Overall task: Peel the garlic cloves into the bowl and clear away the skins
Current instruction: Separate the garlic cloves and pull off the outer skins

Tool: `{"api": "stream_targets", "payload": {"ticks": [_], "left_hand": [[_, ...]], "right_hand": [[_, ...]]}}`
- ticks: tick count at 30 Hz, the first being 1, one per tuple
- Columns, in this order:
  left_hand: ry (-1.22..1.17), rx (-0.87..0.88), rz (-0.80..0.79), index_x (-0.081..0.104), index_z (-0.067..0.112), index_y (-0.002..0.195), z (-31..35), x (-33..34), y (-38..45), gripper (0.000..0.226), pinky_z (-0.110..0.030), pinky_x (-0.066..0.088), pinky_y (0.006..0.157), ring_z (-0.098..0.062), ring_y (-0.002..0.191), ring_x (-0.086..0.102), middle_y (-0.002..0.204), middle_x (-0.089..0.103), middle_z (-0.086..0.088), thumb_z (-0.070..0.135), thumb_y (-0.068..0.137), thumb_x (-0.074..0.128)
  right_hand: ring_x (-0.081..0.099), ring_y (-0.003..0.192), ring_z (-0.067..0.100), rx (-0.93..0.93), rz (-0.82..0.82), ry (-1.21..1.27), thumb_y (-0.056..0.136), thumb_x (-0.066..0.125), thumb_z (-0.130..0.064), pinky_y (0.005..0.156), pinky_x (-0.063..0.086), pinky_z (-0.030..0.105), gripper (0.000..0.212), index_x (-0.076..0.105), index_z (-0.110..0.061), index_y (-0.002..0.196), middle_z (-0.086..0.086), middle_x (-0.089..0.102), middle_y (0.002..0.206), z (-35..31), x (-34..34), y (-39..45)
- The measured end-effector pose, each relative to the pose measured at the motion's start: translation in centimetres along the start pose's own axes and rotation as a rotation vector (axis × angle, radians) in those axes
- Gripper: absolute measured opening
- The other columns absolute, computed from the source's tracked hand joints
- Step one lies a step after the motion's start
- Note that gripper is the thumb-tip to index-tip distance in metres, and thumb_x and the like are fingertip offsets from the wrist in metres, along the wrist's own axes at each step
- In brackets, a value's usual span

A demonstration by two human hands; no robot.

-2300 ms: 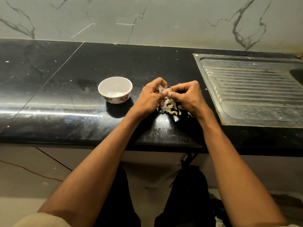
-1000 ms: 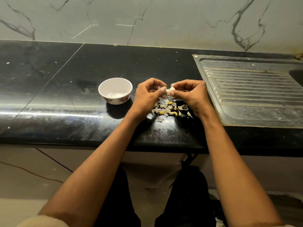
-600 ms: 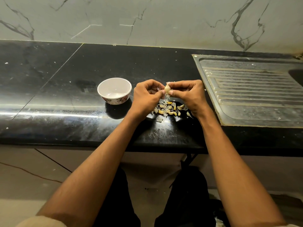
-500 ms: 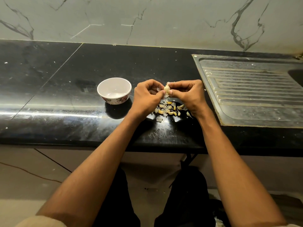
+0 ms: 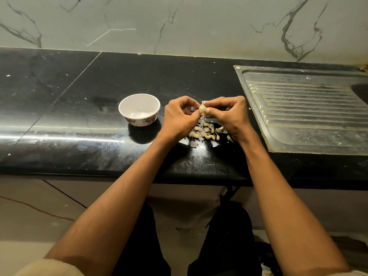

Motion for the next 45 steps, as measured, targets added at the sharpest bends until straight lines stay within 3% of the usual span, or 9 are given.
{"api": "stream_targets", "payload": {"ticks": [4, 9, 14, 17, 23, 30, 39, 45], "left_hand": [[-0.002, -0.007, 0.0, 0.074, 0.017, 0.088, -0.1, 0.0, 0.0, 0.011, -0.047, 0.064, 0.071, -0.026, 0.073, 0.074, 0.078, 0.075, -0.005, 0.027, 0.085, 0.079], [0.017, 0.003, -0.012, 0.069, 0.013, 0.09, 0.1, 0.1, 0.1, 0.015, -0.025, 0.056, 0.064, -0.008, 0.065, 0.065, 0.075, 0.07, -0.001, 0.023, 0.087, 0.08], [0.083, 0.047, -0.019, 0.065, 0.008, 0.09, 1.0, 0.3, -0.2, 0.012, -0.016, 0.049, 0.06, -0.001, 0.06, 0.055, 0.073, 0.064, 0.0, 0.016, 0.088, 0.074], [0.111, 0.069, -0.021, 0.063, 0.008, 0.089, 1.2, 0.4, -0.2, 0.01, -0.018, 0.049, 0.058, -0.004, 0.059, 0.054, 0.07, 0.062, 0.0, 0.014, 0.087, 0.071], [0.127, 0.072, -0.018, 0.063, 0.009, 0.088, 1.0, 0.4, -0.1, 0.01, -0.019, 0.045, 0.055, -0.004, 0.054, 0.049, 0.065, 0.057, 0.005, 0.015, 0.086, 0.071], [0.095, 0.077, -0.01, 0.061, 0.01, 0.088, 0.9, 0.4, -0.1, 0.013, -0.02, 0.049, 0.058, -0.003, 0.056, 0.051, 0.069, 0.059, 0.003, 0.017, 0.087, 0.072], [0.082, 0.14, -0.019, 0.061, 0.007, 0.088, 1.8, 0.6, -0.6, 0.013, -0.018, 0.048, 0.056, -0.003, 0.055, 0.051, 0.069, 0.06, 0.0, 0.012, 0.089, 0.073], [0.1, 0.146, 0.0, 0.062, 0.006, 0.086, 1.8, 0.7, -0.6, 0.012, -0.018, 0.051, 0.058, -0.003, 0.057, 0.055, 0.072, 0.064, -0.002, 0.01, 0.088, 0.073]], "right_hand": [[0.078, 0.09, 0.024, 0.006, -0.028, -0.009, 0.074, 0.089, 0.002, 0.084, 0.064, 0.037, 0.026, 0.079, 0.0, 0.099, 0.012, 0.079, 0.095, 0.1, 0.2, 0.0], [0.078, 0.091, 0.026, 0.008, -0.032, -0.015, 0.078, 0.086, 0.002, 0.086, 0.064, 0.043, 0.022, 0.079, -0.002, 0.098, 0.013, 0.079, 0.095, 0.2, 0.5, 0.0], [0.078, 0.086, 0.021, -0.014, -0.019, -0.117, 0.074, 0.087, -0.007, 0.082, 0.064, 0.039, 0.022, 0.081, -0.013, 0.094, 0.007, 0.08, 0.09, 0.1, 0.7, 0.0], [0.078, 0.08, 0.016, -0.047, -0.001, -0.175, 0.071, 0.083, -0.016, 0.077, 0.064, 0.033, 0.02, 0.082, -0.016, 0.091, 0.002, 0.08, 0.086, 0.0, 0.8, 0.0], [0.078, 0.078, 0.014, -0.056, 0.017, -0.198, 0.073, 0.083, -0.015, 0.074, 0.062, 0.029, 0.02, 0.083, -0.012, 0.092, 0.0, 0.08, 0.084, 0.1, 0.8, 0.0], [0.078, 0.088, 0.028, -0.005, -0.021, -0.053, 0.077, 0.082, 0.003, 0.084, 0.064, 0.044, 0.019, 0.081, -0.004, 0.095, 0.011, 0.08, 0.091, 0.3, 0.8, 0.1], [0.076, 0.079, 0.02, 0.047, 0.034, 0.002, 0.078, 0.075, 0.013, 0.078, 0.064, 0.037, 0.018, 0.079, 0.002, 0.092, 0.013, 0.078, 0.086, 0.4, 0.7, -0.2], [0.075, 0.075, 0.02, 0.029, 0.057, -0.099, 0.071, 0.071, -0.006, 0.076, 0.065, 0.045, 0.015, 0.079, -0.009, 0.083, 0.007, 0.078, 0.081, 0.3, 0.9, -0.2]]}}
Point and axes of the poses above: each hand's wrist, its own y-axis towards the middle knuckle, its own x-axis out of the palm, z = x × y, the point moved 9 cm from there along y, towards the middle knuckle
